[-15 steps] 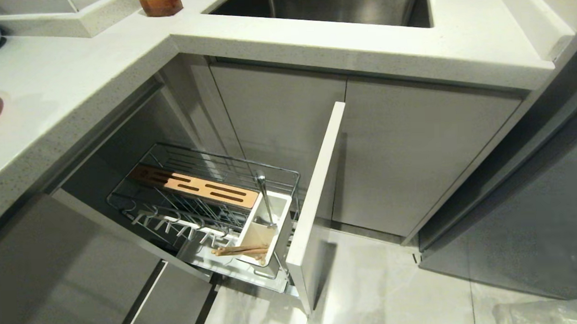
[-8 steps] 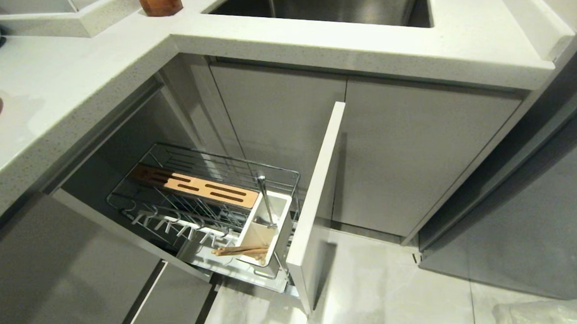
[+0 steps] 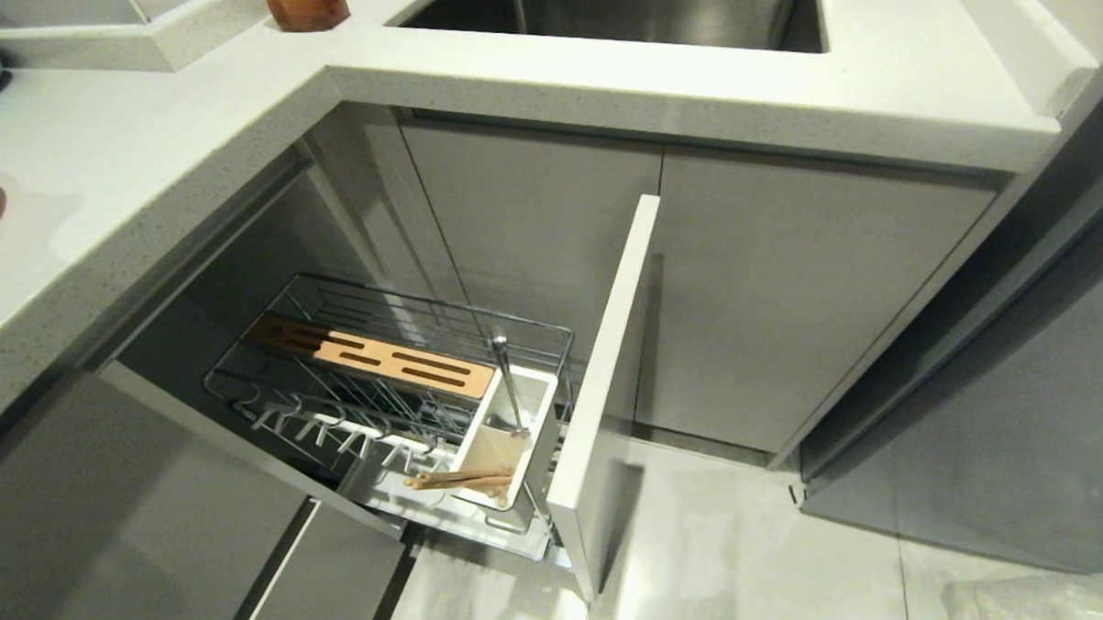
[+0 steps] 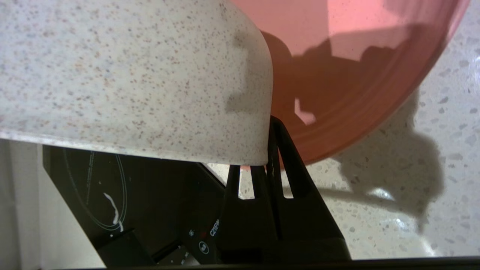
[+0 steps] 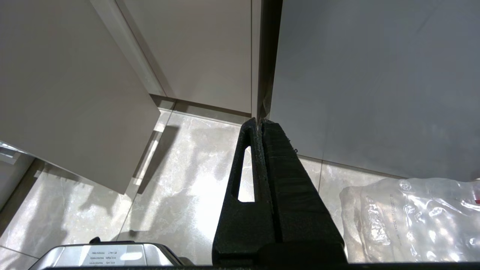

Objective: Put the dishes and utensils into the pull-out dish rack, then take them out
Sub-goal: Take the bowl out of the cupboard

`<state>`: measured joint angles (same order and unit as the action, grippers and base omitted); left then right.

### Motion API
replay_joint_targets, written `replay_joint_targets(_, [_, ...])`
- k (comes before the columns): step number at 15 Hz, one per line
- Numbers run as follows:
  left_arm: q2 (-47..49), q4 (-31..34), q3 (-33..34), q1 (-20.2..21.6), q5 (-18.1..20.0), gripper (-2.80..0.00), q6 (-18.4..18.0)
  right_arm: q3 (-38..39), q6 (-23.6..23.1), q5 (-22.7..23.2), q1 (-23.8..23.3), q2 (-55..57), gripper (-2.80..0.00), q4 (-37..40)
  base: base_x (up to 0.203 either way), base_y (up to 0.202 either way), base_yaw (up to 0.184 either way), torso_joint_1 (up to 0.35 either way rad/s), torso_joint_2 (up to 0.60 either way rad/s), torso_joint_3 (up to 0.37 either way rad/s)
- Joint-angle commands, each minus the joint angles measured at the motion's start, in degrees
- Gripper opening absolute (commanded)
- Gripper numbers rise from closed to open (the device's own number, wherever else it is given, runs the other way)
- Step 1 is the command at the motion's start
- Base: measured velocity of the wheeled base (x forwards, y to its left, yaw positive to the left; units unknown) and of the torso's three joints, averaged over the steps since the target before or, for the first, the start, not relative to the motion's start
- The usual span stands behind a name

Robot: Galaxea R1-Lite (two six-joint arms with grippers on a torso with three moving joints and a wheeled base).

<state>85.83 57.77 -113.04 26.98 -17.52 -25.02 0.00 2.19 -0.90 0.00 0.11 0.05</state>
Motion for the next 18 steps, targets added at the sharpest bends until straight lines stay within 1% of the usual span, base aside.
replay_joint_targets(1, [-0.4,0.5,0.0,0.0,-0.2,-2.8,-0.5,0.2,0.0,0.0,0.0,0.0,-2.8,0.0,0.0,0.0,0.0,0.0,0.0,0.0])
replay_joint_targets(3, [-0.4,0.8,0.0,0.0,-0.4,-2.8,-1.8,0.2,0.0,0.0,0.1,0.0,-2.8,0.0,0.0,0.0,0.0,0.0,0.0,0.0])
replay_joint_targets(4, [-0.4,1.0,0.0,0.0,-1.6,-2.8,-1.9,0.2,0.0,0.0,0.0,0.0,-2.8,0.0,0.0,0.0,0.0,0.0,0.0,0.0])
replay_joint_targets(6, [-0.3,1.9,0.1,-0.1,-1.7,-2.8,-1.9,0.1,0.0,0.0,0.1,0.0,-2.8,0.0,0.0,0.0,0.0,0.0,0.0,0.0])
replay_joint_targets(9, [0.0,3.6,0.1,-0.3,-1.5,-2.8,-1.9,0.2,0.0,0.0,0.0,0.0,-2.8,0.0,0.0,0.0,0.0,0.0,0.0,0.0])
replay_joint_targets(18, [1.1,3.7,0.0,-0.4,-1.3,-2.8,-1.8,0.2,0.0,0.0,0.0,0.0,-2.8,0.0,0.0,0.0,0.0,0.0,0.0,0.0])
